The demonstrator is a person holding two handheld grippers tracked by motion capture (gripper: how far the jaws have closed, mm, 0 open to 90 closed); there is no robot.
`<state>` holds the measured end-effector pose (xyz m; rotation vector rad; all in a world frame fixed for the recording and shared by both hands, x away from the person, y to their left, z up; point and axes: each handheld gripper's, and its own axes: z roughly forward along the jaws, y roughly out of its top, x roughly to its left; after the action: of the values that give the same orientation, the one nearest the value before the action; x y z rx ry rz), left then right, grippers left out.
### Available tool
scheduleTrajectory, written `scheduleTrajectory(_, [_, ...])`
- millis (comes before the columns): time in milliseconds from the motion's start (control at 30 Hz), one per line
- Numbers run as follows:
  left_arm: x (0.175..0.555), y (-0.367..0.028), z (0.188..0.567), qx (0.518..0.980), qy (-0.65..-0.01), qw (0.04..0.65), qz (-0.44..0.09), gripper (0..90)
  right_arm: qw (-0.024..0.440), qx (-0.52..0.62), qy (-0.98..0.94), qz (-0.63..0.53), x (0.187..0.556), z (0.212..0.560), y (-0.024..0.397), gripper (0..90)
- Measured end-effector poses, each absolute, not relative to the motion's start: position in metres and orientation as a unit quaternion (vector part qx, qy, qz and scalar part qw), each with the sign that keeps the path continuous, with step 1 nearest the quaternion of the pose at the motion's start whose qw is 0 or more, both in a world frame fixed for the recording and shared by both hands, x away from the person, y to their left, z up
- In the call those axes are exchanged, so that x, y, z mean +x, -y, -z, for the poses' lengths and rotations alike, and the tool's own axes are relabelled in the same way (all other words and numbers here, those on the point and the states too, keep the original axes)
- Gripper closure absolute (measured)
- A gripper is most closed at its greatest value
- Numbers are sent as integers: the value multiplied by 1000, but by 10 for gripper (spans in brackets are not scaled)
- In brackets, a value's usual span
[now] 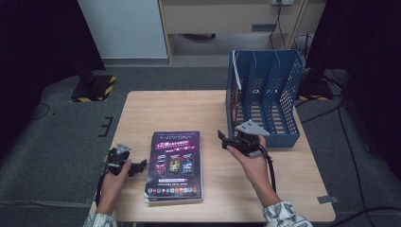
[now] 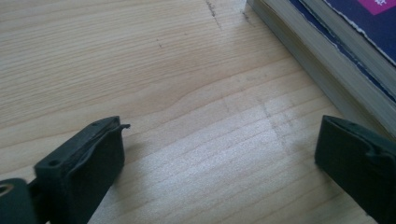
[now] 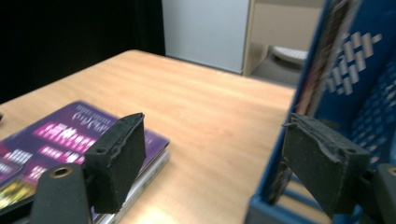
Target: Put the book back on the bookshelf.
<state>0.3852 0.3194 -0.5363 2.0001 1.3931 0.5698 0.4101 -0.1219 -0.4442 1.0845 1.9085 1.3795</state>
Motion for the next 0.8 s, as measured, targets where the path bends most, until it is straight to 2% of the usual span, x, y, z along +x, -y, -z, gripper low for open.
scheduleTrajectory(500, [370, -320, 517, 747, -521, 346, -226, 68, 228, 360, -760, -490, 393, 468, 89, 316])
scheduleTrajectory(800, [352, -310, 503, 750, -503, 369, -222, 100, 210, 337, -783, -478, 388, 480, 75, 411])
